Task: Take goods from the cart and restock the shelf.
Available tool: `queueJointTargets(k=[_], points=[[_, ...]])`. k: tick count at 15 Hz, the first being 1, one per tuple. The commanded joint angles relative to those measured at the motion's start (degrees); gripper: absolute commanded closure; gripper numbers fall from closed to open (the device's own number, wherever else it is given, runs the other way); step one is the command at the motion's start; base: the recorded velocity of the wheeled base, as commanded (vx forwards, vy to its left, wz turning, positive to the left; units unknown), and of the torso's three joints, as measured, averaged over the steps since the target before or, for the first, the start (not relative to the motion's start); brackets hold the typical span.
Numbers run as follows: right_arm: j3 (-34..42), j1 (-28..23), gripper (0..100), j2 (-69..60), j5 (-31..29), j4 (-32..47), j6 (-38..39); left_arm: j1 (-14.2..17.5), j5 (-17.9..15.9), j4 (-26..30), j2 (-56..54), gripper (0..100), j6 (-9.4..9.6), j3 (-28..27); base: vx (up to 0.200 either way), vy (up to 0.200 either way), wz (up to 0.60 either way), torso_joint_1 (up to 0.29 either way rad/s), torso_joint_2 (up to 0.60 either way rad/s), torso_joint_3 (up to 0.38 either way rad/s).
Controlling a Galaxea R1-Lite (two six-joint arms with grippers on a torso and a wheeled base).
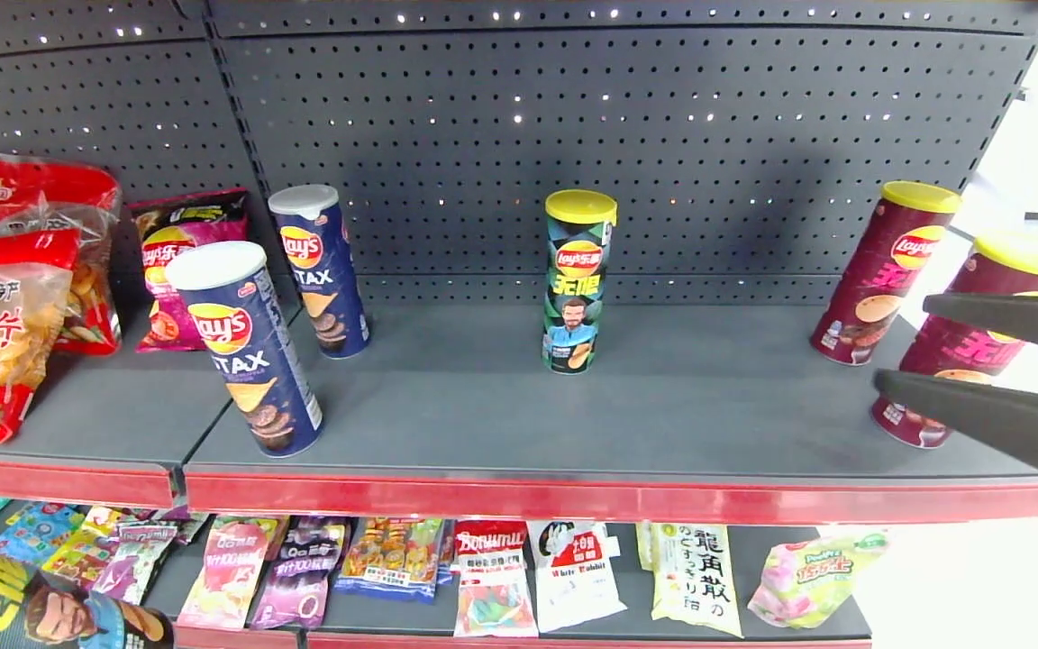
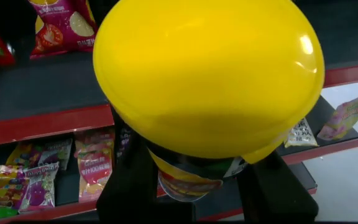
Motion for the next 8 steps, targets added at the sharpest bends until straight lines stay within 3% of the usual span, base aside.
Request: queueJointTargets(k=[1, 4, 8], points=[[-1.1, 1.8, 0, 13.5, 0.2, -5.7, 1.2, 0.0, 0.0, 0.0, 1.2, 100, 0.04, -0.3, 0.000, 0.000, 0.00, 0.000, 0.00, 0.000], [-2.5, -2.3, 0, 22.0, 5.2, -13.2, 2.0, 0.0, 0.5, 0.2, 1.3, 100, -0.04, -0.3, 0.000, 0.000, 0.00, 0.000, 0.00, 0.000], [-8.1, -4.4, 0, 29.5, 7.1, -14.9, 1.7, 0.1, 0.5, 0.0, 2.8, 100, 0.04, -0.4, 0.000, 0.000, 0.00, 0.000, 0.00, 0.000]])
